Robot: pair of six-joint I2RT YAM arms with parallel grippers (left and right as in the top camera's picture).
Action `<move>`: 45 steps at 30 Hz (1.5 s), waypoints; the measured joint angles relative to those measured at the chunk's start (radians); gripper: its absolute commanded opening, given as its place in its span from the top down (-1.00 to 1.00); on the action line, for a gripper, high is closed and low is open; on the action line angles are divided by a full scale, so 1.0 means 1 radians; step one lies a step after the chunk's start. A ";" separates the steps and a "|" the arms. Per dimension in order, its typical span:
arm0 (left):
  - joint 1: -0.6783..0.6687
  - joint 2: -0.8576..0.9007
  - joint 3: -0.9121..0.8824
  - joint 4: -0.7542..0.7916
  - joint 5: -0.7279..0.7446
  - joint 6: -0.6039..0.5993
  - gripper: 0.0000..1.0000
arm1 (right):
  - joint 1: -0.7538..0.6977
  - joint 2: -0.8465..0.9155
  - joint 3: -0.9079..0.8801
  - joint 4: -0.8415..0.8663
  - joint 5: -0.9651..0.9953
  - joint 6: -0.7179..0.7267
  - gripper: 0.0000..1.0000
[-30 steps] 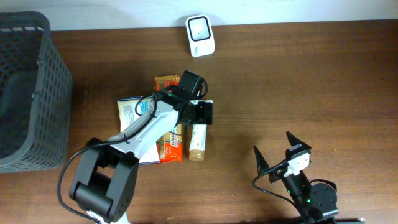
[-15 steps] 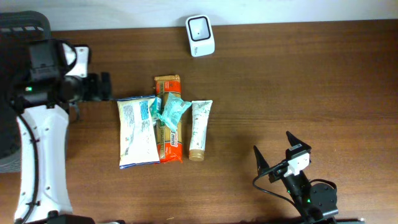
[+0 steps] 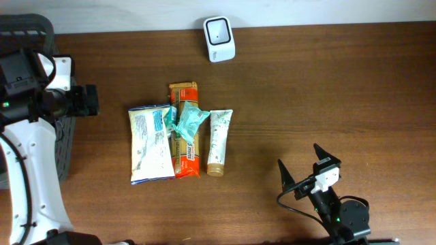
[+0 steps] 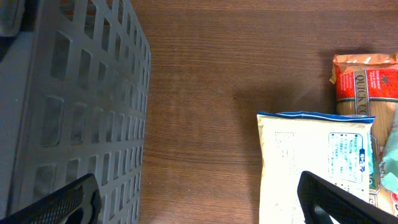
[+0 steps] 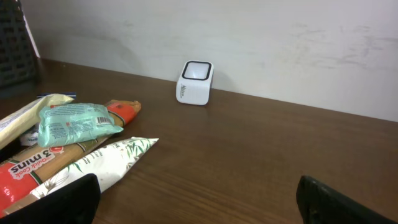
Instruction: Scan the item barcode
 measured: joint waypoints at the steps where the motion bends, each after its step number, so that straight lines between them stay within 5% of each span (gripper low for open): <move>1: 0.000 0.000 0.000 0.000 -0.002 0.000 -0.99 | 0.000 0.000 0.000 0.000 0.000 0.000 -0.97; 13: 0.074 0.000 0.000 0.023 -0.044 -0.055 -0.99 | 0.000 0.000 0.000 0.000 0.000 0.000 -0.98; 22: 0.084 0.000 0.000 0.035 0.172 -0.010 -0.99 | 0.000 0.000 0.000 0.000 0.000 0.000 -0.97; 45: 0.084 0.000 0.000 0.074 0.274 -0.008 -0.98 | 0.000 0.000 0.000 0.000 0.004 0.000 -0.97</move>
